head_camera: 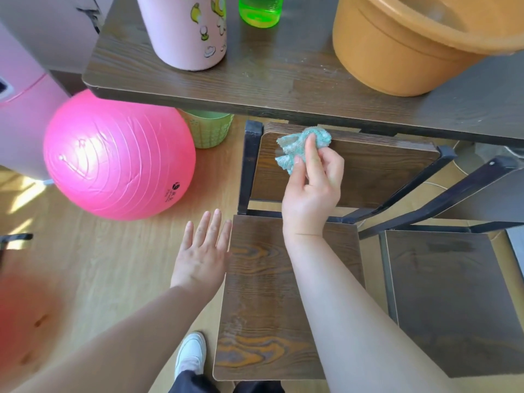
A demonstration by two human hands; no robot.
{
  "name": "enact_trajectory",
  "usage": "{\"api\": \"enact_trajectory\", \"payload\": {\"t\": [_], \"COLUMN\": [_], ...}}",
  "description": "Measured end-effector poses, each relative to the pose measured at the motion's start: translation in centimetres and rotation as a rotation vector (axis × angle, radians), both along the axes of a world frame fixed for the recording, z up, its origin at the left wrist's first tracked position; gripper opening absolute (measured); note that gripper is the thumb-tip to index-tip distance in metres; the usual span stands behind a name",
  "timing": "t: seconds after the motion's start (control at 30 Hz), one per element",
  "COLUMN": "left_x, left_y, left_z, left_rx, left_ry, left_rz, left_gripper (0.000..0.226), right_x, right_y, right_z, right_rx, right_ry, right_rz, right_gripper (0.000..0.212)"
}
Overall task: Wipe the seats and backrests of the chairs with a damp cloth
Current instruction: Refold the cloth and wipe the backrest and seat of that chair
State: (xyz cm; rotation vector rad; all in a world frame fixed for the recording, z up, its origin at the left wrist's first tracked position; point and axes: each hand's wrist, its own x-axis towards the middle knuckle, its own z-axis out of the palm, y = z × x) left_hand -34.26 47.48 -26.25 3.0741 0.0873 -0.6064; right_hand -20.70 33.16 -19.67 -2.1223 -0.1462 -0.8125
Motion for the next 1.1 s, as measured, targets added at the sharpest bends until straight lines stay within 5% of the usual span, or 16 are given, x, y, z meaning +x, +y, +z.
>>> {"api": "enact_trajectory", "payload": {"t": [0.5,0.7,0.83,1.1], "left_x": [-1.9,-1.5,-1.2,-3.5], "left_y": [0.4,-1.6,-3.9,-8.4], "left_z": [0.2,-0.3,-0.9,-3.8], "left_rx": [0.019,-0.012,-0.010,-0.023], "left_ry": [0.034,0.023,0.063,0.188], "left_rz": [-0.037,-0.033,-0.038,-0.045], "left_gripper": [0.063,0.063,0.062,0.065], "right_x": [-3.9,-8.0,-10.3,-14.4], "right_y": [0.3,-5.2,-9.4,-15.0], "right_z": [-0.4,-3.0,-5.8,-11.9], "right_rx": [0.045,0.127,-0.067,-0.204], "right_ry": [0.113,0.518,0.853,1.147], "right_rz": [0.187,0.139,0.141,0.094], "right_gripper": [0.033,0.031,0.027,0.020]}}
